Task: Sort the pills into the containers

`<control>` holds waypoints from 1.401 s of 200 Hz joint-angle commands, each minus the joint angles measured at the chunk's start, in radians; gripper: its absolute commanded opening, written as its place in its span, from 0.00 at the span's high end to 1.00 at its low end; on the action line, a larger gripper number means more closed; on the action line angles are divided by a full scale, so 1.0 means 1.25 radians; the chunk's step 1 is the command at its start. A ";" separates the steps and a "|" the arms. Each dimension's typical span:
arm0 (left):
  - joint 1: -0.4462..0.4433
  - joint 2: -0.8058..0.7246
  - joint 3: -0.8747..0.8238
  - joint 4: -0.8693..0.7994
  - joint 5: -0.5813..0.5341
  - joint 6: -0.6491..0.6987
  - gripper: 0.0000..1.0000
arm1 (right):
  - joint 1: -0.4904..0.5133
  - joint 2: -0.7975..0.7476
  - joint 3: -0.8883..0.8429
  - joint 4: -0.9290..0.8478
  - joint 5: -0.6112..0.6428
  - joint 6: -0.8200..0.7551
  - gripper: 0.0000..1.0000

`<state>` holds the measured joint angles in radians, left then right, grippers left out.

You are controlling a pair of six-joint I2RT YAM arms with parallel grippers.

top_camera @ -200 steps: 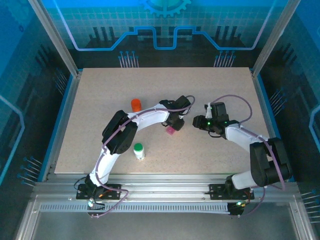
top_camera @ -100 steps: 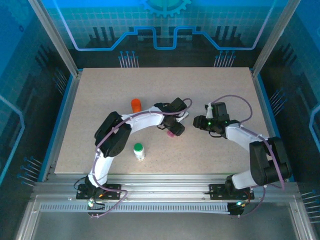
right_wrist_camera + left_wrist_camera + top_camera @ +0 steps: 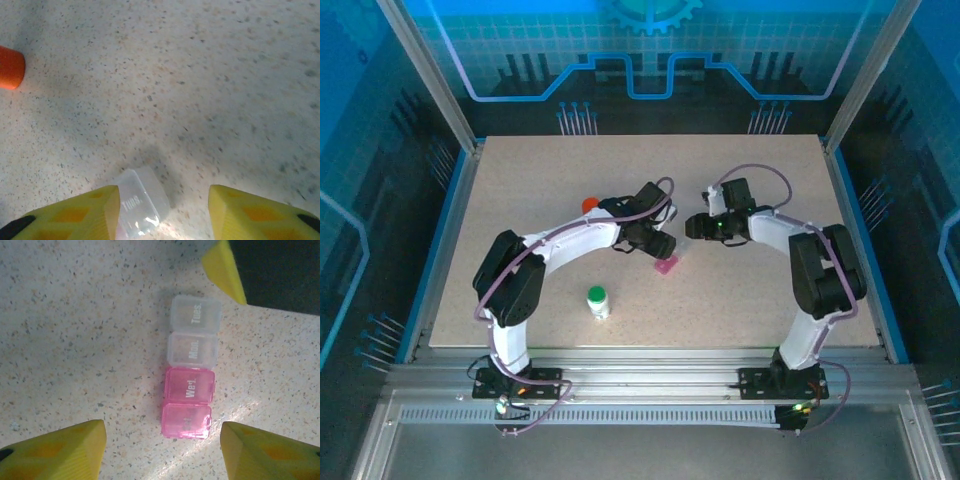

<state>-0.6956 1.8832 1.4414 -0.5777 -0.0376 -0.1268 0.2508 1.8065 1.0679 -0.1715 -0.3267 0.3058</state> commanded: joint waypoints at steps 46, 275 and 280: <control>-0.006 -0.012 -0.079 0.037 0.020 -0.037 0.37 | 0.056 0.042 0.015 -0.033 0.000 -0.067 0.48; -0.066 0.055 -0.136 0.157 -0.078 -0.005 0.36 | 0.059 0.088 0.017 -0.053 0.007 -0.032 0.58; -0.067 0.058 -0.136 0.158 -0.078 -0.004 0.36 | 0.059 0.088 0.016 -0.052 0.006 -0.032 0.58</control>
<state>-0.7696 1.9106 1.2537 -0.3676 -0.1043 -0.1665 0.3199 1.8763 1.0821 -0.2012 -0.3237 0.2615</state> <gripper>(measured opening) 0.637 0.425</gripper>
